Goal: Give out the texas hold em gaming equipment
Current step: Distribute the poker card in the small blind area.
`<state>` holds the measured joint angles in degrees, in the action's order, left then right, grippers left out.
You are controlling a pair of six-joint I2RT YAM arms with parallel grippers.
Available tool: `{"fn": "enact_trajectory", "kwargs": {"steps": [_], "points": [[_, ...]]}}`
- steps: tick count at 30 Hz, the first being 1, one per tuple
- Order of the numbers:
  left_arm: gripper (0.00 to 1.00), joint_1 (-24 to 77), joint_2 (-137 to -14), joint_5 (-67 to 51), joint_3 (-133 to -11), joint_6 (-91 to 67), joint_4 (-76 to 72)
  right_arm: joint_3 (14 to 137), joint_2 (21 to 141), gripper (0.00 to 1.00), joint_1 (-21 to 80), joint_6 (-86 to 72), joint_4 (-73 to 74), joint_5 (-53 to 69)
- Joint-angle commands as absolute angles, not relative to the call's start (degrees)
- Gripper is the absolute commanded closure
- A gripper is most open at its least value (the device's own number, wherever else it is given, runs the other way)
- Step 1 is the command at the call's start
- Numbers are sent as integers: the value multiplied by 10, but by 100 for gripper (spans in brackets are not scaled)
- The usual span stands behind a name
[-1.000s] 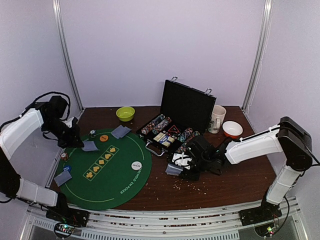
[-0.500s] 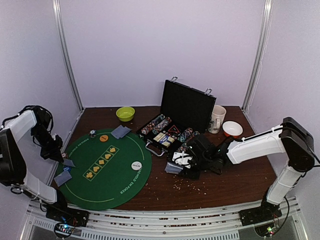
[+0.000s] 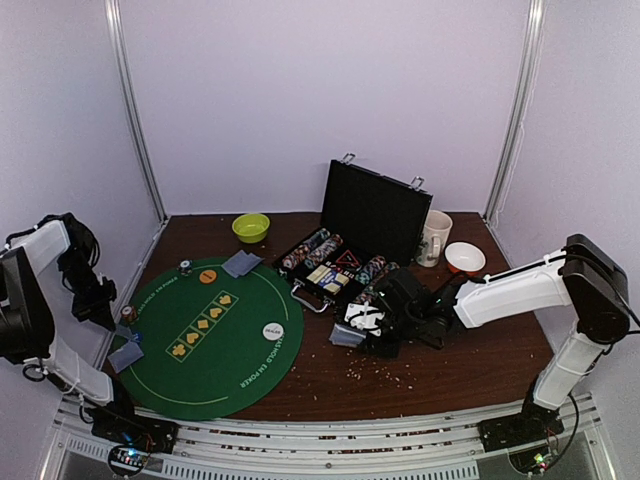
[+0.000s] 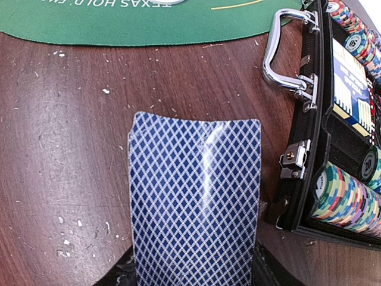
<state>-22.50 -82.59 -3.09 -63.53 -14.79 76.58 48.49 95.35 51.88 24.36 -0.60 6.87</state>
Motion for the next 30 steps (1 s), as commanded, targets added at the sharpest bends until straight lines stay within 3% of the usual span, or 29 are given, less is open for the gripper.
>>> {"fn": "enact_trajectory", "kwargs": {"steps": [1, 20, 30], "points": [[100, -232, -849, -27, -643, -142, 771, 481, 938, 46, 519, 253, -12, 60], [100, -240, -874, -26, -634, -143, 763, 483, 945, 46, 518, 255, -8, 64], [92, -240, -879, -32, -628, -142, 760, 484, 943, 46, 518, 257, -6, 62]]}}
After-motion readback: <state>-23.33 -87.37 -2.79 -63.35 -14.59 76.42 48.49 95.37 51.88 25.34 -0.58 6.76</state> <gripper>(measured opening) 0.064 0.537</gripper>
